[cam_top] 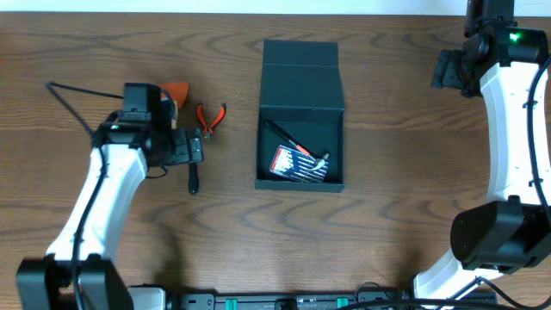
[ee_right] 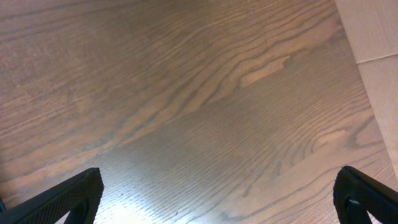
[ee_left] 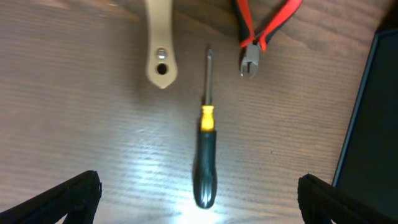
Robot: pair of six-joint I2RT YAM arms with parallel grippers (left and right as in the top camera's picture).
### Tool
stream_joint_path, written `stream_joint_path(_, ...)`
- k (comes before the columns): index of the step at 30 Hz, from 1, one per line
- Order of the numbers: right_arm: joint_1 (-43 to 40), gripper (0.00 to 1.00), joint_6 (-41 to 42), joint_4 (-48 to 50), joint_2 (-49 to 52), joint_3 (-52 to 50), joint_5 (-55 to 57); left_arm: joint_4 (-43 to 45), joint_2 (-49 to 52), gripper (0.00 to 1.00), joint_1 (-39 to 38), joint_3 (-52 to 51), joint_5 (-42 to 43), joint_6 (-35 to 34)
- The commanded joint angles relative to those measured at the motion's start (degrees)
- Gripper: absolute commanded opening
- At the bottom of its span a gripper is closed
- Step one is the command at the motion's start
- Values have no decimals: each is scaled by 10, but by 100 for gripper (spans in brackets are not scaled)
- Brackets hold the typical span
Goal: Pack container
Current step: 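Move the left gripper over the yellow-handled screwdriver, then lower the left gripper and grasp the screwdriver handle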
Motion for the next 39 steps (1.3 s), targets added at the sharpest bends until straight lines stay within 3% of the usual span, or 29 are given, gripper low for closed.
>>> stream_joint_path(1,-1,99,4,0,-3,8,7,1,34,99,-27,-9,3,10)
stream_joint_path(7,-1,99,4,0,-3,8,7,2,79,99,-65,-9,-39,4)
stream_joint_path(20,-1,99,4,0,-3,8,7,9,89,99,-64,-13,-65,-60)
stream_joint_path(39,-1,99,4,0,-3,8,7,73,135,98,-63,-61,-64,-59)
